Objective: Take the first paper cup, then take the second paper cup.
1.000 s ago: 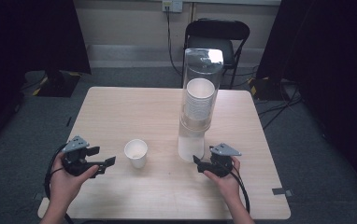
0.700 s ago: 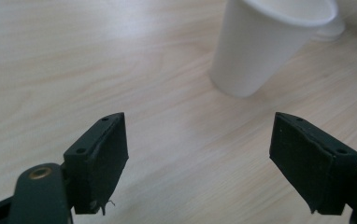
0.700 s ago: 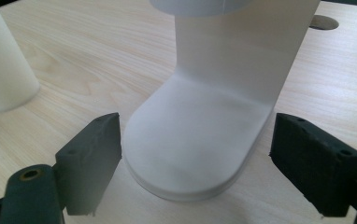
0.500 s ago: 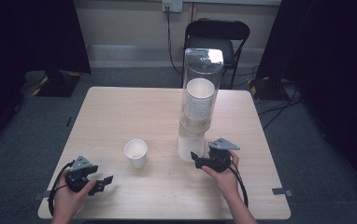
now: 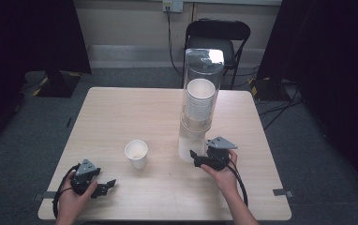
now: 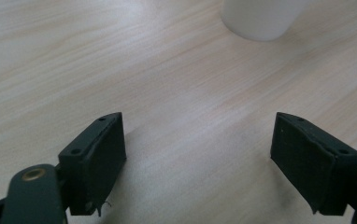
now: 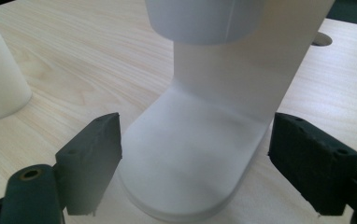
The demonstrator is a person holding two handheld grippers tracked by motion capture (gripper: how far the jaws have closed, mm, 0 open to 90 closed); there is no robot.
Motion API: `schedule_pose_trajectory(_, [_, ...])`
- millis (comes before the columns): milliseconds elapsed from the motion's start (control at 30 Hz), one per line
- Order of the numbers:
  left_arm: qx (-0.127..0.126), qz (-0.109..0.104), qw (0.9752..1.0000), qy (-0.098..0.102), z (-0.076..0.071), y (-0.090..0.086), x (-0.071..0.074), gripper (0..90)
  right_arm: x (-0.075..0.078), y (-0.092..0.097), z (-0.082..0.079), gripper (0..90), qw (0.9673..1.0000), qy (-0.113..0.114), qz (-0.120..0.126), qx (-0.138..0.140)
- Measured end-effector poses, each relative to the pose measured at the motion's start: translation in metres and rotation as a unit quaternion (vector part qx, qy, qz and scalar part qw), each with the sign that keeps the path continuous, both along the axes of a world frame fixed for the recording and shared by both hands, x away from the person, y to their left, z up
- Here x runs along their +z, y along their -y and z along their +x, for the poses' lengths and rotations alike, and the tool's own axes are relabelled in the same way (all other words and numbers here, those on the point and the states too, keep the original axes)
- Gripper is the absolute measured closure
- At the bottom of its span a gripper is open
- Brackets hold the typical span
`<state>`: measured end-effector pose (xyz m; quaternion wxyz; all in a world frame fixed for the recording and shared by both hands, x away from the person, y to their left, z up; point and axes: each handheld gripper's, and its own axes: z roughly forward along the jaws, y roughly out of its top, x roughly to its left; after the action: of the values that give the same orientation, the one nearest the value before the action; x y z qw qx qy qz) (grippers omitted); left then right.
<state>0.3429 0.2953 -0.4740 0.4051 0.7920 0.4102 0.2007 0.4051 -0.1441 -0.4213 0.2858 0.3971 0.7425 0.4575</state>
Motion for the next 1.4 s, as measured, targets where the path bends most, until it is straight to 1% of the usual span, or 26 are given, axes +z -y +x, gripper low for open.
schedule_pose_trajectory(67, [-0.003,0.008,1.0000,0.005,0.001,0.001,-0.001,16.0,0.002,-0.001,0.001,15.8,1.0000,0.001,0.003,0.002])
schedule_pose_trajectory(100, [-0.003,0.013,0.9999,0.007,0.001,0.002,-0.001,15.8,0.004,-0.001,0.001,15.0,1.0000,0.006,0.006,0.003])
schedule_pose_trajectory(133, [-0.003,0.013,0.9999,0.007,0.001,0.002,-0.001,15.7,0.004,-0.001,0.001,15.0,1.0000,0.006,0.006,0.003])
schedule_pose_trajectory(200, [-0.004,0.026,0.9996,0.010,0.001,0.004,-0.001,15.7,0.005,-0.001,0.003,14.8,1.0000,0.003,0.008,-0.004])
schedule_pose_trajectory(233, [-0.003,0.028,0.9995,0.011,0.002,0.005,-0.001,14.6,0.007,-0.001,0.005,14.5,0.9999,0.008,0.012,-0.010])
schedule_pose_trajectory(267, [-0.003,0.028,0.9995,0.011,0.002,0.005,-0.001,14.4,0.007,-0.001,0.005,14.5,0.9999,0.008,0.012,-0.010])
schedule_pose_trajectory(300, [-0.004,0.029,0.9995,0.011,0.002,0.005,-0.001,14.3,0.009,-0.001,0.006,14.5,0.9997,0.012,0.021,-0.008])
schedule_pose_trajectory(400, [-0.002,0.028,0.9995,0.011,0.002,0.006,-0.001,14.0,0.010,-0.003,0.007,14.4,0.9997,0.011,0.021,-0.003])
schedule_pose_trajectory(433, [-0.002,0.028,0.9995,0.011,0.002,0.006,-0.001,14.0,0.011,-0.005,0.007,14.4,0.9998,0.013,0.016,0.000])
schedule_pose_trajectory(533, [-0.002,0.028,0.9995,0.011,0.002,0.006,-0.001,14.0,0.012,-0.007,0.008,14.5,0.9998,0.016,0.013,-0.002])
schedule_pose_trajectory(567, [-0.002,0.028,0.9995,0.011,0.002,0.006,-0.001,14.0,0.014,-0.009,0.010,14.8,0.9995,0.027,0.015,-0.004])
schedule_pose_trajectory(600, [-0.002,0.028,0.9995,0.011,0.002,0.006,-0.001,14.0,0.014,-0.009,0.010,14.8,0.9995,0.027,0.015,-0.004])
schedule_pose_trajectory(633, [-0.002,0.028,0.9995,0.011,0.002,0.006,-0.001,14.0,0.018,-0.011,0.011,16.1,0.9987,0.043,0.024,-0.011])
schedule_pose_trajectory(767, [-0.002,0.028,0.9995,0.011,0.002,0.006,-0.001,14.0,0.019,-0.014,0.014,16.3,0.9987,0.043,0.023,-0.011])
schedule_pose_trajectory(833, [-0.002,0.028,0.9995,0.011,0.002,0.006,-0.001,14.0,0.022,-0.018,0.017,17.3,0.9982,0.051,0.031,-0.008])
schedule_pose_trajectory(933, [-0.002,0.028,0.9995,0.011,0.002,0.006,-0.001,14.0,0.025,-0.021,0.018,18.0,0.9980,0.054,0.031,-0.009])
schedule_pose_trajectory(1067, [-0.002,0.028,0.9995,0.011,0.002,0.006,-0.001,14.0,0.031,-0.023,0.022,22.3,0.9967,0.070,0.040,-0.012])
schedule_pose_trajectory(1133, [-0.002,0.028,0.9995,0.011,0.002,0.006,-0.001,14.0,0.033,-0.024,0.023,22.3,0.9966,0.070,0.043,-0.014])
schedule_pose_trajectory(1167, [-0.002,0.028,0.9995,0.011,0.002,0.006,-0.001,14.0,0.037,-0.025,0.025,22.5,0.9962,0.074,0.043,-0.013])
schedule_pose_trajectory(1233, [-0.002,0.028,0.9995,0.011,0.002,0.006,-0.001,14.0,0.038,-0.025,0.025,23.9,0.9963,0.071,0.045,-0.014])
schedule_pose_trajectory(1267, [-0.002,0.028,0.9995,0.011,0.002,0.006,-0.001,14.0,0.039,-0.025,0.026,26.5,0.9959,0.076,0.047,-0.015])
schedule_pose_trajectory(1300, [-0.002,0.028,0.9995,0.011,0.002,0.006,-0.001,14.0,0.039,-0.023,0.027,29.8,0.9957,0.081,0.043,-0.015])
schedule_pose_trajectory(1400, [-0.002,0.028,0.9995,0.011,0.002,0.006,-0.001,14.0,0.038,-0.022,0.028,30.1,0.9953,0.086,0.043,-0.010])
